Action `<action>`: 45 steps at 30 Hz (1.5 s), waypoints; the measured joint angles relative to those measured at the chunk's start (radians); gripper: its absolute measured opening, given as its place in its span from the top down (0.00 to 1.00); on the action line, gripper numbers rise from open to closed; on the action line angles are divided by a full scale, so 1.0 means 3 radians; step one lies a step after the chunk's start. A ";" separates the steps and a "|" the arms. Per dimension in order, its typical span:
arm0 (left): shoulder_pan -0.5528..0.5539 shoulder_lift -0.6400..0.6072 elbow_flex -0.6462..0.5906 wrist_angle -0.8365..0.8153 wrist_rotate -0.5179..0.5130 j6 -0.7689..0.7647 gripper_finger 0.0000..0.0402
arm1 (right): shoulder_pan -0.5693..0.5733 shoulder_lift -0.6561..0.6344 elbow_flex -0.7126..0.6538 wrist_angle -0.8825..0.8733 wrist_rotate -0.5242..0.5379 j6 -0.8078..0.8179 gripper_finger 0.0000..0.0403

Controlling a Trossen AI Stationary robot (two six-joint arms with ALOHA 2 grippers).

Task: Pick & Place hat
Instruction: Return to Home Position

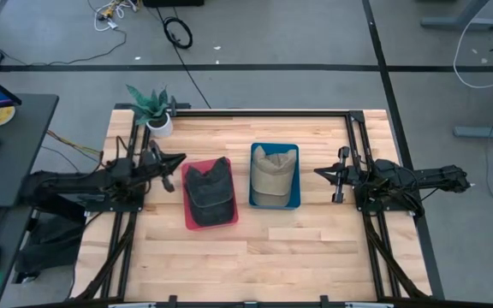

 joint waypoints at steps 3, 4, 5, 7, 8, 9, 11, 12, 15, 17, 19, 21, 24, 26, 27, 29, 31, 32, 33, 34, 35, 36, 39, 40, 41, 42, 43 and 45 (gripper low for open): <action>0.0000 -0.0267 0.0000 -0.0295 0.0004 0.0001 0.93 | 0.0000 0.0000 0.0000 0.0000 0.0000 0.0000 0.97; 0.0000 -0.0350 0.0000 -0.0391 0.0004 0.0001 0.93 | 0.0000 0.0000 -0.0001 0.0000 0.0001 0.0000 0.97; 0.0000 -0.0432 0.0000 -0.0479 0.0004 0.0002 0.93 | 0.0000 0.0000 0.0000 -0.0001 0.0001 0.0000 0.97; 0.0000 -0.0594 -0.0001 -0.0601 0.0004 0.0006 0.93 | 0.0000 0.0000 0.0000 0.0000 0.0001 0.0000 0.97; 0.0000 -0.0667 -0.0001 -0.0660 0.0004 0.0027 0.93 | 0.0000 0.0000 0.0000 -0.0001 0.0001 0.0000 0.97; 0.0000 -0.0729 -0.0001 -0.0723 0.0004 0.0046 0.93 | 0.0000 0.0000 0.0000 -0.0001 0.0000 0.0000 0.97; 0.0001 -0.0727 -0.0001 -0.0768 0.0006 0.0060 0.93 | 0.0000 0.0000 -0.0001 0.0000 0.0000 0.0000 0.97; 0.0001 -0.0723 -0.0001 -0.0803 0.0006 0.0062 0.93 | 0.0000 0.0000 0.0000 0.0000 0.0000 0.0000 0.97; 0.0001 -0.0715 0.0001 -0.0846 0.0077 0.0075 0.93 | 0.0000 0.0000 0.0000 0.0000 0.0000 0.0000 0.97; 0.0003 -0.0714 0.0001 -0.0863 0.0253 0.0083 0.93 | 0.0000 0.0000 0.0000 -0.0006 0.0001 0.0000 0.97; 0.0003 -0.0716 0.0000 -0.0886 0.0514 0.0075 0.93 | 0.0000 0.0000 0.0000 -0.0005 0.0000 0.0000 0.97; 0.0003 -0.0716 -0.0001 -0.0909 0.0753 0.0047 0.93 | 0.0000 -0.0001 0.0000 -0.0004 0.0001 0.0000 0.97; 0.0001 -0.0713 -0.0001 -0.0937 0.0946 0.0039 0.93 | 0.0000 -0.0001 0.0000 -0.0003 0.0001 0.0000 0.97; 0.0001 -0.0710 -0.0001 -0.0951 0.0947 0.0017 0.93 | 0.0000 -0.0001 -0.0001 -0.0002 0.0001 0.0000 0.97; 0.0001 -0.0710 -0.0001 -0.0971 0.0941 0.0021 0.93 | 0.0000 -0.0001 0.0000 -0.0001 0.0001 0.0000 0.97; 0.0001 -0.0705 0.0000 -0.0975 0.0930 0.0027 0.93 | 0.0001 -0.0001 0.0000 -0.0003 0.0000 0.0000 0.97; 0.0001 -0.0686 0.0000 -0.0957 0.0928 -0.0034 0.93 | 0.0000 -0.0001 0.0000 -0.0001 0.0000 0.0000 0.97; 0.0001 -0.0686 -0.0001 -0.0941 0.0917 -0.0051 0.93 | 0.0000 -0.0001 0.0000 -0.0002 0.0000 0.0000 0.97; 0.0001 -0.0688 -0.0003 -0.0927 0.0912 -0.0050 0.93 | 0.0000 -0.0001 0.0000 -0.0002 0.0001 0.0000 0.97; 0.0001 -0.0688 -0.0002 -0.0922 0.0906 -0.0045 0.93 | 0.0000 -0.0001 -0.0001 -0.0001 0.0000 0.0000 0.97; 0.0001 -0.0688 -0.0003 -0.0918 0.0905 -0.0045 0.93 | 0.0001 -0.0001 0.0000 -0.0001 0.0000 0.0000 0.97; 0.0001 -0.0688 -0.0003 -0.0906 0.0903 -0.0046 0.93 | 0.0000 -0.0001 0.0000 -0.0001 0.0001 0.0000 0.97; 0.0001 -0.0688 -0.0003 -0.0904 0.0903 -0.0049 0.93 | 0.0000 -0.0001 0.0000 -0.0001 0.0001 0.0000 0.97; 0.0001 -0.0688 -0.0003 -0.0899 0.0903 -0.0043 0.93 | 0.0001 0.0000 -0.0001 -0.0001 0.0000 0.0000 0.97; 0.0001 -0.0688 -0.0003 -0.0895 0.0903 -0.0037 0.93 | 0.0001 -0.0001 0.0000 -0.0001 0.0001 0.0000 0.97; 0.0001 -0.0688 -0.0003 -0.0891 0.0903 -0.0034 0.93 | 0.0000 -0.0001 0.0000 -0.0001 0.0001 0.0000 0.97; 0.0001 -0.0688 -0.0003 -0.0887 0.0903 -0.0035 0.93 | 0.0000 -0.0001 0.0000 -0.0001 0.0000 0.0000 0.97; 0.0001 -0.0688 -0.0003 -0.0881 0.0904 -0.0034 0.93 | 0.0001 -0.0001 0.0000 -0.0001 0.0000 0.0000 0.97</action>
